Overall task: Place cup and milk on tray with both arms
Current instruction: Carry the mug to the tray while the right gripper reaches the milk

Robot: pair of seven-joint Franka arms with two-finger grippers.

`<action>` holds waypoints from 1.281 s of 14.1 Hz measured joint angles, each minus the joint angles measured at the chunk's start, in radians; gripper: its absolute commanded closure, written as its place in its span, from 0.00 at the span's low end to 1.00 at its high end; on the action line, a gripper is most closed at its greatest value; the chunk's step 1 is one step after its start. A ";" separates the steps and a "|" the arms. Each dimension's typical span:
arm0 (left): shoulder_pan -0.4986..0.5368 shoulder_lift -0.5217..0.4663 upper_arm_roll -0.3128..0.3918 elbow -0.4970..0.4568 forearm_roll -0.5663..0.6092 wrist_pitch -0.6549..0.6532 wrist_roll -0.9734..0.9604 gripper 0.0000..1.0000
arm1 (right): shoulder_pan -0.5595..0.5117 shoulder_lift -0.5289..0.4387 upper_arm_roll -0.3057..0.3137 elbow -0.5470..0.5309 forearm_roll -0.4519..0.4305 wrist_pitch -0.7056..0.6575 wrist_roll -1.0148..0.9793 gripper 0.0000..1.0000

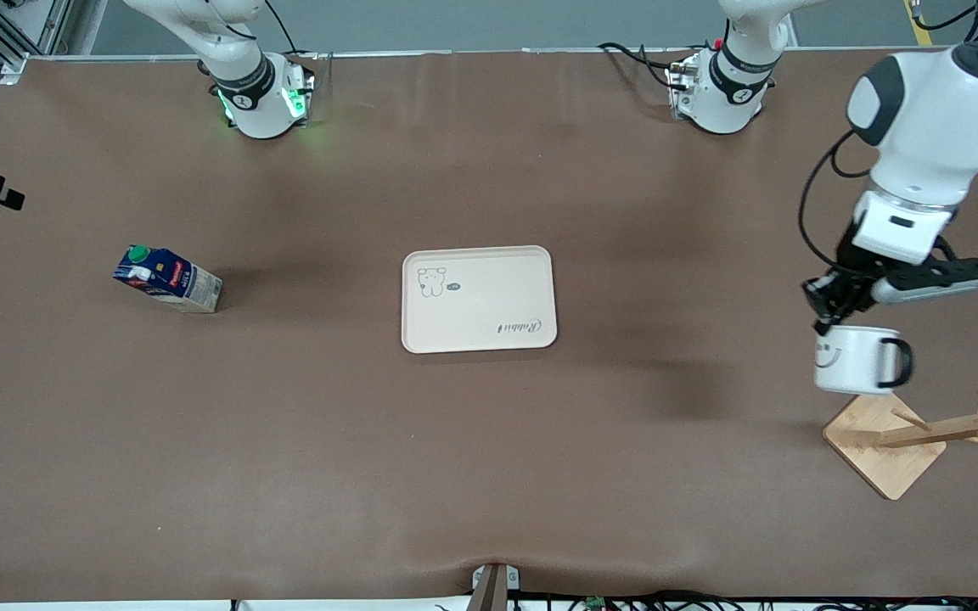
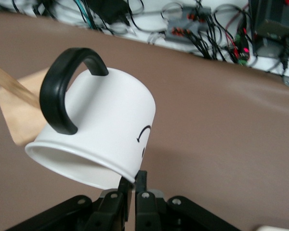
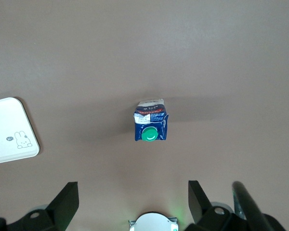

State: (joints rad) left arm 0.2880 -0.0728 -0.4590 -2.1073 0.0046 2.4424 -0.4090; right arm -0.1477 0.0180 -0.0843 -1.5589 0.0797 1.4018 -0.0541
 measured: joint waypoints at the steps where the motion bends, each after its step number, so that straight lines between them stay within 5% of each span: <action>1: -0.001 0.006 -0.045 0.035 0.000 -0.065 -0.070 1.00 | -0.005 0.027 0.000 0.001 0.004 0.005 -0.013 0.00; 6: -0.010 0.086 -0.221 0.159 0.000 -0.277 -0.305 1.00 | -0.046 0.098 -0.001 0.043 0.026 0.021 -0.134 0.00; 13: -0.178 0.299 -0.231 0.331 0.000 -0.479 -0.545 1.00 | -0.065 0.203 -0.001 0.083 0.096 0.077 -0.150 0.00; 18: -0.352 0.461 -0.231 0.418 0.000 -0.503 -0.784 1.00 | -0.078 0.236 0.001 -0.020 0.104 0.075 -0.151 0.00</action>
State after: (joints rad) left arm -0.0640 0.3878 -0.6902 -1.6896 0.0043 1.9397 -1.1925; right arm -0.2258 0.2543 -0.0830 -1.5786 0.1842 1.4770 -0.2053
